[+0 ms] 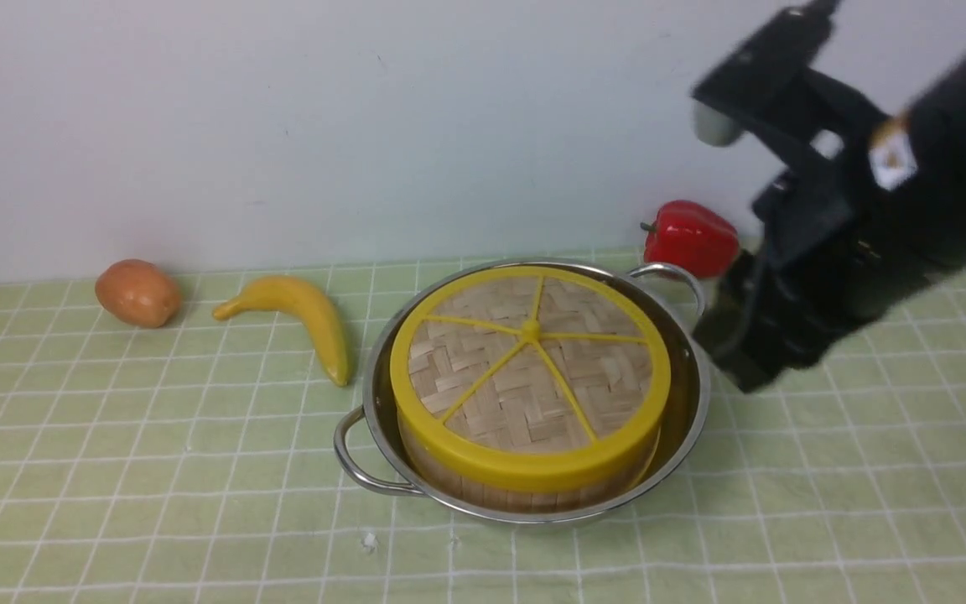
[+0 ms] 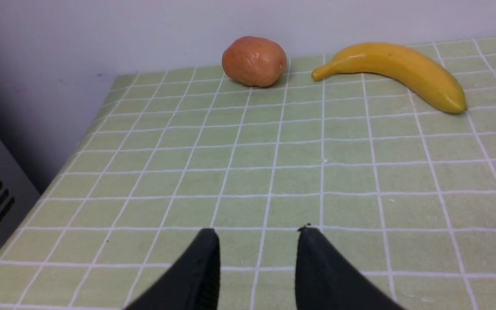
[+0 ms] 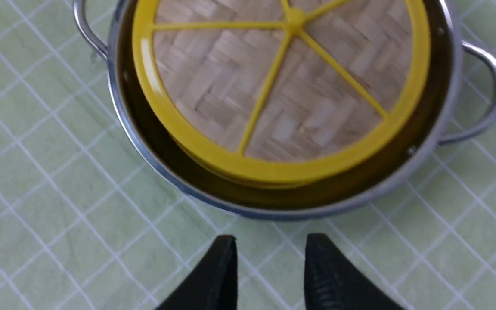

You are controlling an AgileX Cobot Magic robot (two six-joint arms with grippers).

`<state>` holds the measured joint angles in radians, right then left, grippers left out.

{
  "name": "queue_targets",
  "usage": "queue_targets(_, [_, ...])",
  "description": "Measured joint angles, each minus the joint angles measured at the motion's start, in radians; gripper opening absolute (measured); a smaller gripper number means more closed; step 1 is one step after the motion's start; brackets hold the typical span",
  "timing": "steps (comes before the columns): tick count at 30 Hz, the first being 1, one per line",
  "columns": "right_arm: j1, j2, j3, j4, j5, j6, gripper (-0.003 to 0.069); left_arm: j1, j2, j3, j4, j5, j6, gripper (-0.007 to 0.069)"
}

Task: Place the steamer in the pot on the green tablecloth, and put the lid on the steamer.

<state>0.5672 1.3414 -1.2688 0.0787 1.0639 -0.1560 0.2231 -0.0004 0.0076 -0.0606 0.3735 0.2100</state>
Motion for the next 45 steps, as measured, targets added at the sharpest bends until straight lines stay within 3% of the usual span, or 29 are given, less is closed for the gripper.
queue_targets(4, [-0.05,-0.321,0.37,-0.05,-0.262,0.083,0.0239,0.0,0.0,0.0,0.0,0.0,0.0,0.0243])
queue_targets(10, [-0.199,-0.78,0.798,-0.059,-0.641,0.209,0.0239,0.0,0.0,0.0,0.0,0.0,0.0,0.0243])
queue_targets(15, [-0.322,-1.046,1.041,-0.064,-0.818,0.223,0.0239,0.0,0.0,0.0,0.0,0.0,0.0,0.0243])
queue_targets(23, [-0.416,-1.324,1.271,-0.067,-0.848,0.226,0.0239,0.0,0.0,0.0,0.0,0.0,0.0,0.0243])
queue_targets(33, [-0.44,-1.338,1.276,-0.134,-0.724,0.232,0.0239,0.0,0.0,0.0,0.0,0.001,0.0,0.0243])
queue_targets(45, [-0.44,-1.338,1.276,-0.134,-0.72,0.286,0.0239,0.0,0.0,0.0,0.0,0.001,0.0,0.0243])
